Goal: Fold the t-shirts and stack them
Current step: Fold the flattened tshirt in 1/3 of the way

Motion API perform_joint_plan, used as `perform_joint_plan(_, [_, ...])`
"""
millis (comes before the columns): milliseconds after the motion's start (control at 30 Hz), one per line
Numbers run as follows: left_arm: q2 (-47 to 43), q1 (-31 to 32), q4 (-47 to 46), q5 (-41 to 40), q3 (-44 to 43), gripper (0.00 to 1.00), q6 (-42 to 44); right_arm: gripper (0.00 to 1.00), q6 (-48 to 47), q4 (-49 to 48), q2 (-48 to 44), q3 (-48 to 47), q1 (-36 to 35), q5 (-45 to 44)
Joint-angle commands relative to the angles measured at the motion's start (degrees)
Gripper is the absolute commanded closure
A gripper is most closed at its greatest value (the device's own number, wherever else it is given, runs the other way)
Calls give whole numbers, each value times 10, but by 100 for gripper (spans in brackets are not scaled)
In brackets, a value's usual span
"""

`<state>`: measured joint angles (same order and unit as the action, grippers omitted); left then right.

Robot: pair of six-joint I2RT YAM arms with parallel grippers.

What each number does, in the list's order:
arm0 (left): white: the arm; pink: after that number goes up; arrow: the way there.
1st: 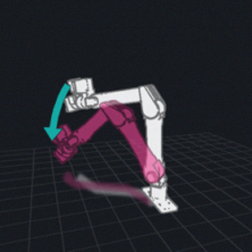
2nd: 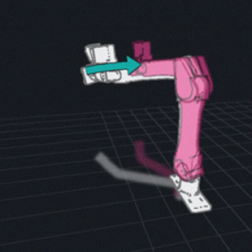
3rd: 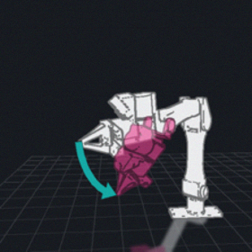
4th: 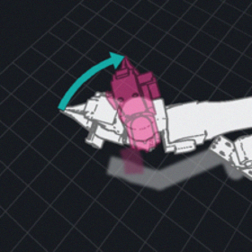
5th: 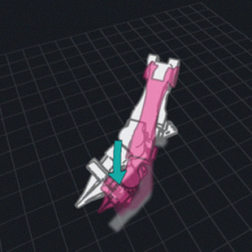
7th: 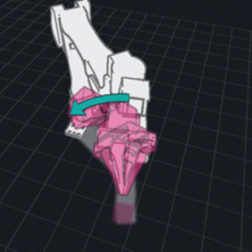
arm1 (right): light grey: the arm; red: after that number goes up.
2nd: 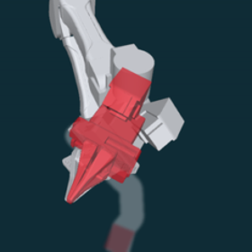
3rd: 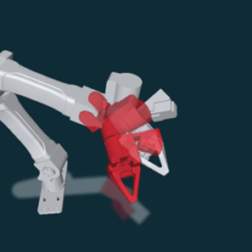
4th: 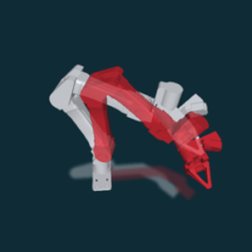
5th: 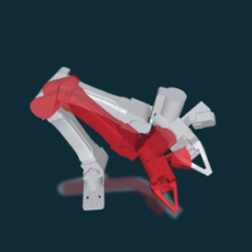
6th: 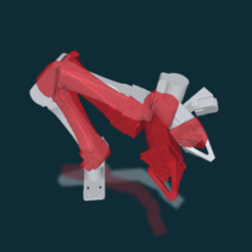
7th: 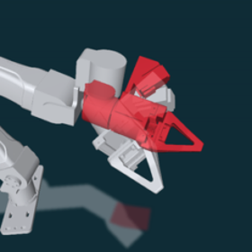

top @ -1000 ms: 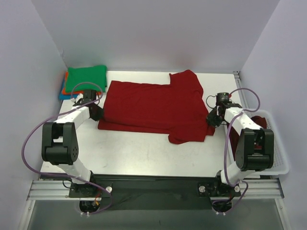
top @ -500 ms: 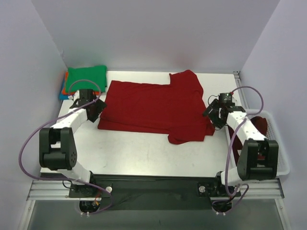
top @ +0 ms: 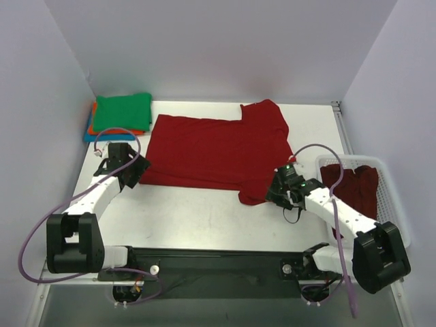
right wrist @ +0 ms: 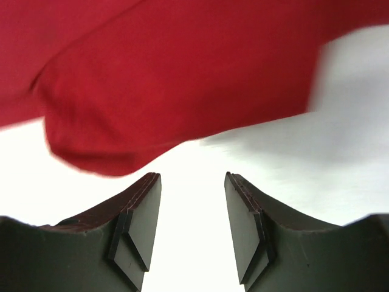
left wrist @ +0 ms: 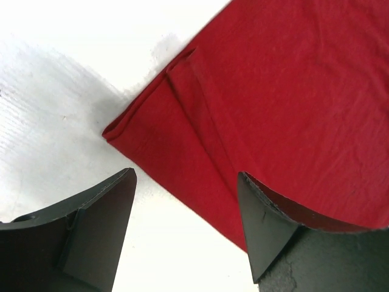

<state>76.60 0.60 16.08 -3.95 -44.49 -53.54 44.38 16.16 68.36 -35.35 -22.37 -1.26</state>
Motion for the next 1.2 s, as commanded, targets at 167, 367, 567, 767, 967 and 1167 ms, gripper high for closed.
perform_joint_plan(167, [-49, 131, -74, 39, 40, 32, 28, 53, 21, -24, 78, -39, -145, -103])
perform_joint_plan(367, [-1, 336, -206, 28, 60, 38, 85, 53, 29, -15, -7, 5, -102, -119])
perform_joint_plan(567, [136, 444, -317, 59, 6, 41, 132, 53, -2, 13, -96, 28, -16, -94])
perform_joint_plan(767, [239, 488, -394, 105, -35, 39, 143, 52, -20, 36, -139, 29, 16, -81])
perform_joint_plan(967, [289, 523, -445, 121, -50, 39, 131, 52, -35, 41, -141, 29, 44, -59])
perform_joint_plan(1167, [291, 533, -446, 122, -51, 47, 124, 52, -39, 41, -127, 26, 46, -53])
